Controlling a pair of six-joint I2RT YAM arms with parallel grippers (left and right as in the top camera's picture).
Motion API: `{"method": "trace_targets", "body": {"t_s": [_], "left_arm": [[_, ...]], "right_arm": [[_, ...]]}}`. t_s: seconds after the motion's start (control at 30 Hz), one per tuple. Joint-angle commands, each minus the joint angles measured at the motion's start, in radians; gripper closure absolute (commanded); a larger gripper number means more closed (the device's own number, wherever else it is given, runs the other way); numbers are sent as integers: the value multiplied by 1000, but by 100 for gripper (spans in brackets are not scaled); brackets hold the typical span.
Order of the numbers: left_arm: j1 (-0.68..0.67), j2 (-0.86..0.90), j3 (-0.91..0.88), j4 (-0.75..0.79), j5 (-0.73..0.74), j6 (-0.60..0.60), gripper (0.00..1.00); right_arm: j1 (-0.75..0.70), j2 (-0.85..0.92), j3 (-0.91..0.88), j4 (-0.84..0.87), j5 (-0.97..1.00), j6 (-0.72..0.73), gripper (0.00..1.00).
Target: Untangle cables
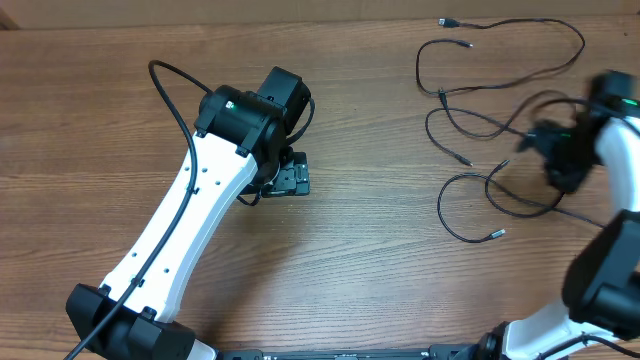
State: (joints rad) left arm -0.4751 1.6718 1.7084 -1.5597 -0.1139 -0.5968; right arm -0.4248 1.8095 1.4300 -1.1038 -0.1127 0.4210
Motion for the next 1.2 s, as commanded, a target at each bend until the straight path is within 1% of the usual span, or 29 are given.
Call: {"method": "trace_targets", "body": {"t_s": [0.0, 0.17, 0.27, 0.43, 0.47, 0.57, 0.63, 0.83, 0.93, 1.07, 1.17], "left_arm": [[4, 2, 19, -2, -16, -10, 0], [4, 2, 19, 13, -16, -10, 0], [4, 2, 19, 18, -16, -10, 1], [4, 2, 19, 16, -16, -10, 0], [4, 2, 19, 16, -16, -10, 0], [4, 2, 19, 16, -16, -10, 1], [4, 2, 19, 16, -16, -10, 1], [4, 2, 19, 14, -16, -9, 0], [4, 2, 19, 13, -16, -9, 0], [3, 2, 19, 13, -16, -9, 0], [4, 2, 19, 12, -16, -9, 0]], "right_arm": [[-91, 5, 22, 3, 20, 71, 12], [-186, 6, -15, 10, 129, 100, 7], [-206, 7, -39, 18, 142, 134, 6], [-208, 8, -45, 34, 147, 133, 6], [-208, 8, -48, 38, 154, 134, 9], [-208, 9, -70, 41, 200, 172, 21], [-209, 9, -93, 50, 227, 194, 25], [-209, 10, -135, 101, 229, 201, 28], [-209, 10, -163, 121, 264, 212, 32], [-209, 20, -208, 157, 300, 238, 28], [-209, 26, -223, 181, 299, 238, 28]]}}
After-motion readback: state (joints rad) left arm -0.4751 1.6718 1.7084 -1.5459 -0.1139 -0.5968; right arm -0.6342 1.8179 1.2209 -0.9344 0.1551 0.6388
